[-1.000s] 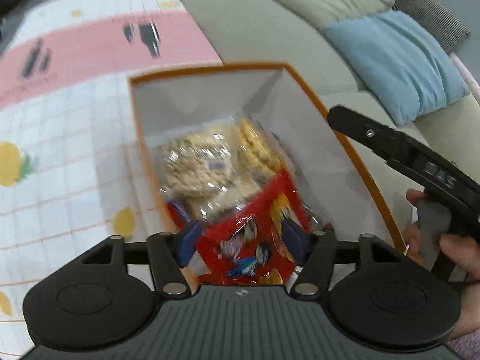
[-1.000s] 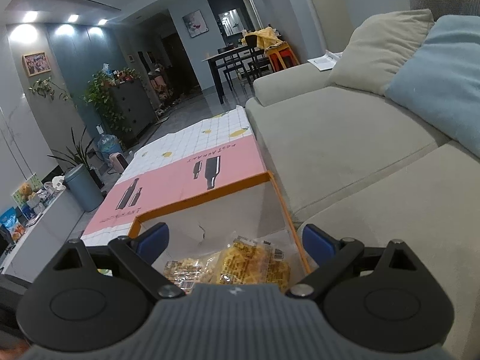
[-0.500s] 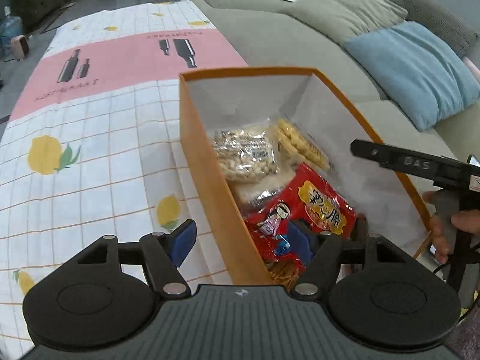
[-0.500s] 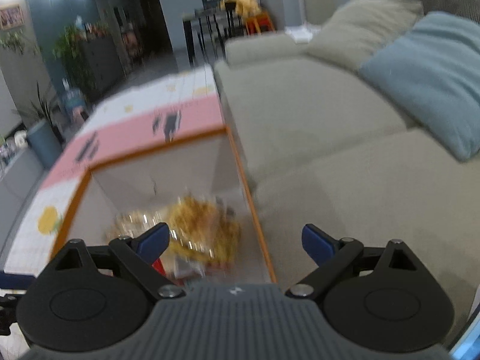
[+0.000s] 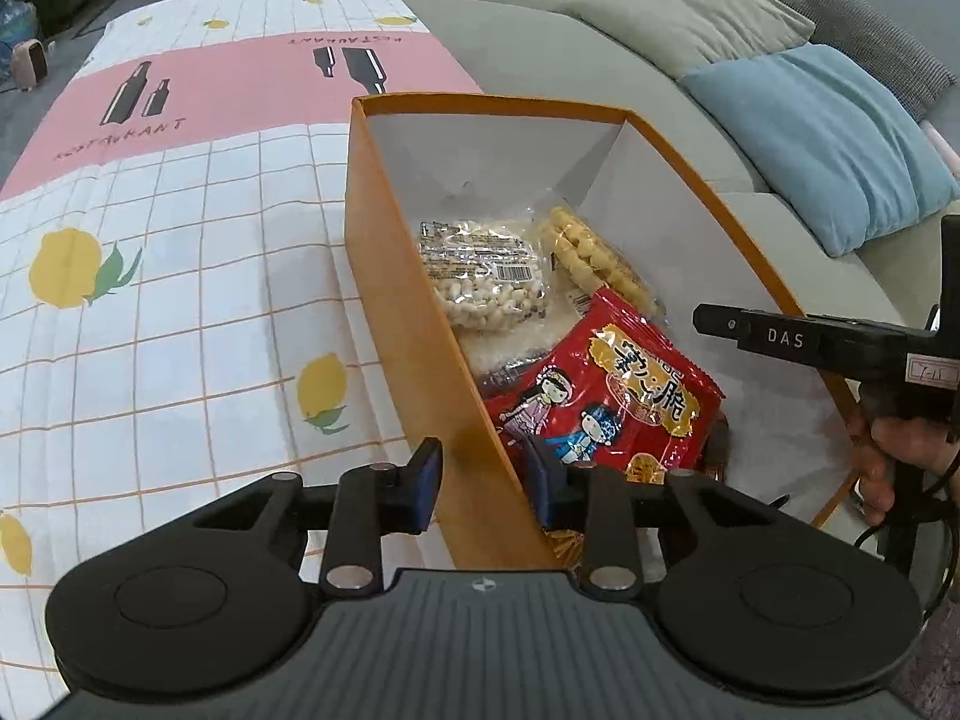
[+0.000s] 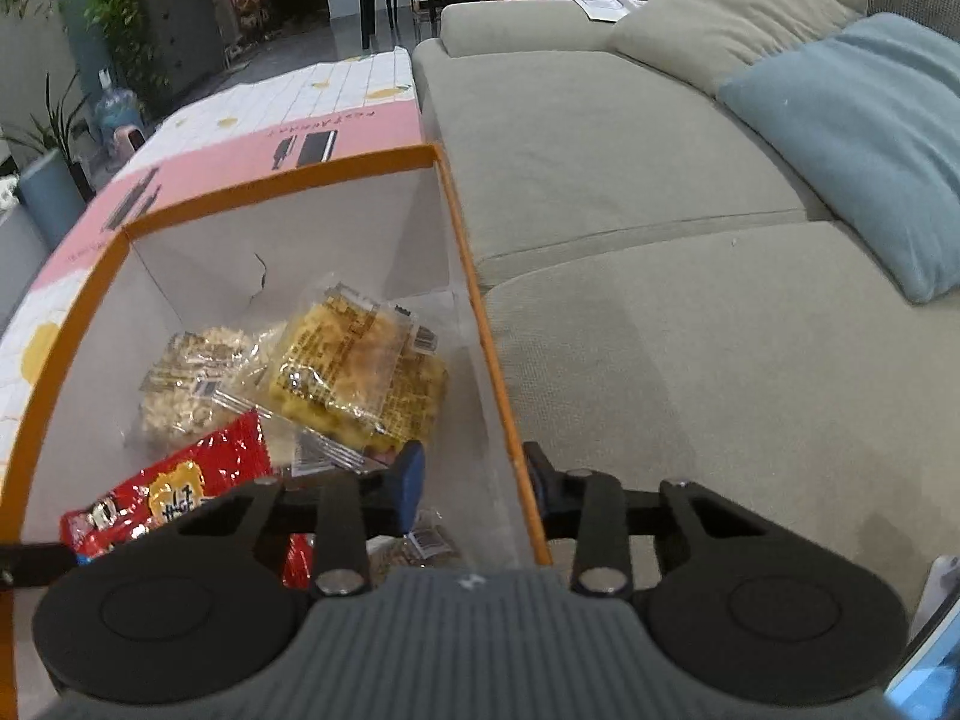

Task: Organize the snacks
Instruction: 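Open both tools to release the bags and withdraw from the box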

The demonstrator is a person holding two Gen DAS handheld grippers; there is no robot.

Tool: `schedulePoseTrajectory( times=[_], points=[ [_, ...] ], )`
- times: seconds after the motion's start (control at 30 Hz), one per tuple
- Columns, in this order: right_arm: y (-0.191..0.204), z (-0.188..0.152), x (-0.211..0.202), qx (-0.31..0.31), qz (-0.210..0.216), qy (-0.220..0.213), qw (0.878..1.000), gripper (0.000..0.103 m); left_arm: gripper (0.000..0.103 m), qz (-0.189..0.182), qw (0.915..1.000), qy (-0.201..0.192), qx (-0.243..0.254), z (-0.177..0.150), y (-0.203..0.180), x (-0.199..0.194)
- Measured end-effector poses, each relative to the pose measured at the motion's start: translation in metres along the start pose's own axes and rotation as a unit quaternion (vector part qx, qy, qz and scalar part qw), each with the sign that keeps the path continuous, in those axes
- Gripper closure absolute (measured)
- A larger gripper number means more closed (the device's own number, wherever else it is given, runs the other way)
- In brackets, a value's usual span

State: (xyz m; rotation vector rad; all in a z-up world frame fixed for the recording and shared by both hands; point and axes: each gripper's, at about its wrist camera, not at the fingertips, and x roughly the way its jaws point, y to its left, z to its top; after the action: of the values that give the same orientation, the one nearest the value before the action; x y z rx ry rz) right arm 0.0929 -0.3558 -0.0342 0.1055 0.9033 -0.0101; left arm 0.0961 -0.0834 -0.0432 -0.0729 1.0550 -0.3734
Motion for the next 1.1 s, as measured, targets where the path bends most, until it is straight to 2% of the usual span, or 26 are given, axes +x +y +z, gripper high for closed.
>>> schedulePoseTrajectory(
  times=[0.1, 0.3, 0.4, 0.43, 0.53, 0.6, 0.63, 0.67, 0.8, 0.93, 1.1],
  points=[
    [0.007, -0.001, 0.0, -0.019, -0.001, 0.0, 1.0, 0.072, 0.065, -0.002, 1.0, 0.004, -0.006, -0.002, 0.005, -0.004],
    [0.032, -0.001, 0.004, -0.048, -0.011, 0.015, 0.999, 0.071, 0.065, 0.024, 0.9997, 0.005, -0.006, -0.004, 0.014, -0.012],
    [0.043, -0.003, 0.002, -0.065, -0.015, 0.02, 0.998, 0.071, 0.065, 0.025, 0.9995, 0.007, -0.017, -0.006, 0.023, -0.015],
    [0.046, -0.005, 0.001, -0.069, -0.014, 0.019, 0.997, 0.07, 0.063, 0.024, 0.9995, 0.006, -0.02, -0.006, 0.025, -0.016],
    [0.047, -0.005, 0.001, -0.045, -0.011, 0.018, 0.999, 0.062, 0.051, 0.027, 0.9994, 0.002, -0.021, -0.006, 0.03, -0.023],
    [0.046, -0.002, -0.002, -0.021, -0.025, 0.014, 0.999, 0.052, 0.05, 0.033, 0.9994, -0.007, -0.011, -0.004, 0.029, -0.032],
    [0.046, 0.0, -0.004, -0.009, -0.04, 0.016, 0.999, 0.041, 0.05, 0.035, 0.9993, -0.012, -0.004, -0.004, 0.028, -0.037],
    [0.048, 0.002, -0.008, 0.003, -0.056, 0.016, 0.998, 0.038, 0.049, 0.039, 0.999, -0.02, 0.002, -0.003, 0.027, -0.044],
    [0.051, 0.007, -0.044, 0.04, -0.072, -0.029, 0.996, 0.033, 0.036, 0.068, 0.9964, -0.046, 0.018, -0.001, 0.024, -0.069],
    [0.059, -0.002, -0.085, 0.056, -0.064, -0.078, 0.993, 0.032, 0.033, 0.084, 0.9939, -0.068, 0.02, 0.0, 0.023, -0.093],
    [0.083, -0.02, -0.121, 0.048, -0.039, -0.115, 0.991, 0.032, 0.03, 0.092, 0.9883, -0.121, 0.009, -0.004, 0.021, -0.13]
  ],
)
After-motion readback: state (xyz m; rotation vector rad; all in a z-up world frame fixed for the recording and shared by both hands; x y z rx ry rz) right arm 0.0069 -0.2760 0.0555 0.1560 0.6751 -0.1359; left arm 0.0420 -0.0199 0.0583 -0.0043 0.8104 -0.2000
